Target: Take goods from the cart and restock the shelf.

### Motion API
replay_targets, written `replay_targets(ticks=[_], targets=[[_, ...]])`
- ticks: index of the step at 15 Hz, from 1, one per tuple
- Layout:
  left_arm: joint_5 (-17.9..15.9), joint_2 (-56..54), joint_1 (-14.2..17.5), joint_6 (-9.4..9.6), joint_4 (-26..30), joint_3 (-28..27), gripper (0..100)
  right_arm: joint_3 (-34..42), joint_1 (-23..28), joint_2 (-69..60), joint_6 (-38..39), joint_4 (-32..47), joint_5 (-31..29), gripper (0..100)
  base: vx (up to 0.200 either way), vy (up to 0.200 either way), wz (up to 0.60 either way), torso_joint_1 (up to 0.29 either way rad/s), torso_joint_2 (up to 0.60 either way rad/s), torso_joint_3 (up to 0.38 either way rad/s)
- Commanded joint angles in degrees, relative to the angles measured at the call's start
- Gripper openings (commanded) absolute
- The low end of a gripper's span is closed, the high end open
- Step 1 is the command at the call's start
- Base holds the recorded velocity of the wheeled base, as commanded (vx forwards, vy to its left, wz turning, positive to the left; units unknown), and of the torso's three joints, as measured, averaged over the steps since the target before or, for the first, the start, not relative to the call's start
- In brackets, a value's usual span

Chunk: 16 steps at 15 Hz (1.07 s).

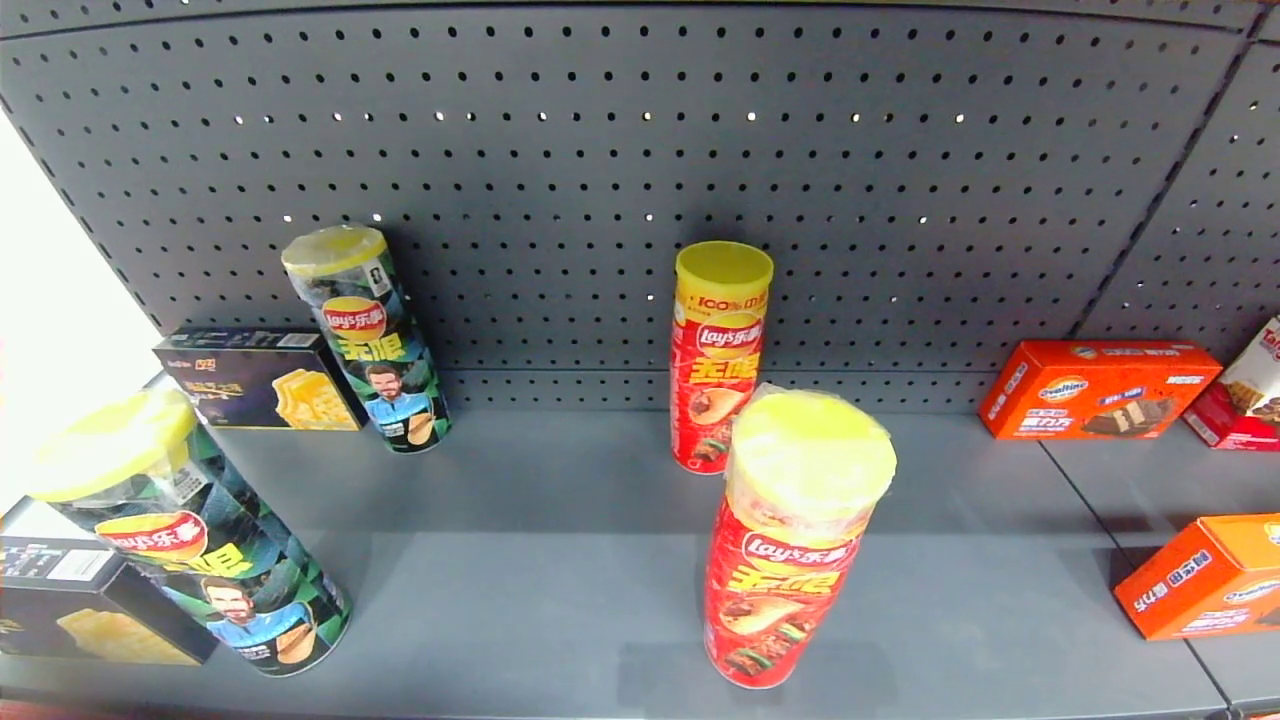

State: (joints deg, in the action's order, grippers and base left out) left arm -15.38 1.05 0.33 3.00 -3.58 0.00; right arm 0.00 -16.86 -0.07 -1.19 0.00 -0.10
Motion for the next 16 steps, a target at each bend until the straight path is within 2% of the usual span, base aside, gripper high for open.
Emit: replay_targets(ticks=[1,9,10,11,13,14,15,16], targets=[[0.1,-1.0,-0.1,-0.01,0.1,0.0,100,0.0,0.0,0.1,0.0,0.0,0.0,100,0.0,0.0,0.0,0.0,0.0,0.0],[0.0,-1.0,-0.1,-0.1,-0.1,0.0,100,0.0,0.0,0.1,0.0,0.0,0.0,100,0.0,0.0,0.0,0.0,0.0,0.0],[-0.5,-1.0,-0.1,0.43,0.2,0.0,100,0.0,0.0,0.1,0.0,0.0,0.0,100,0.0,0.0,0.0,0.0,0.0,0.0],[0.4,-1.0,0.0,0.87,0.2,0.0,100,0.0,0.0,0.1,0.0,0.0,0.0,100,0.0,0.0,0.0,0.0,0.0,0.0],[10.6,-1.0,0.0,1.66,2.3,0.0,100,0.0,0.0,0.1,0.0,0.0,0.0,100,0.0,0.0,0.0,0.0,0.0,0.0],[15.6,-1.0,-0.1,0.52,4.5,0.0,100,0.0,0.0,0.1,0.0,0.0,0.0,100,0.0,0.0,0.0,0.0,0.0,0.0],[13.7,-1.0,-0.1,0.6,3.6,0.0,100,0.0,0.0,0.1,0.0,0.0,0.0,100,0.0,0.0,0.0,0.0,0.0,0.0],[13.3,-1.0,-0.1,0.69,3.6,0.0,100,0.0,0.0,0.1,0.0,0.0,0.0,100,0.0,0.0,0.0,0.0,0.0,0.0]])
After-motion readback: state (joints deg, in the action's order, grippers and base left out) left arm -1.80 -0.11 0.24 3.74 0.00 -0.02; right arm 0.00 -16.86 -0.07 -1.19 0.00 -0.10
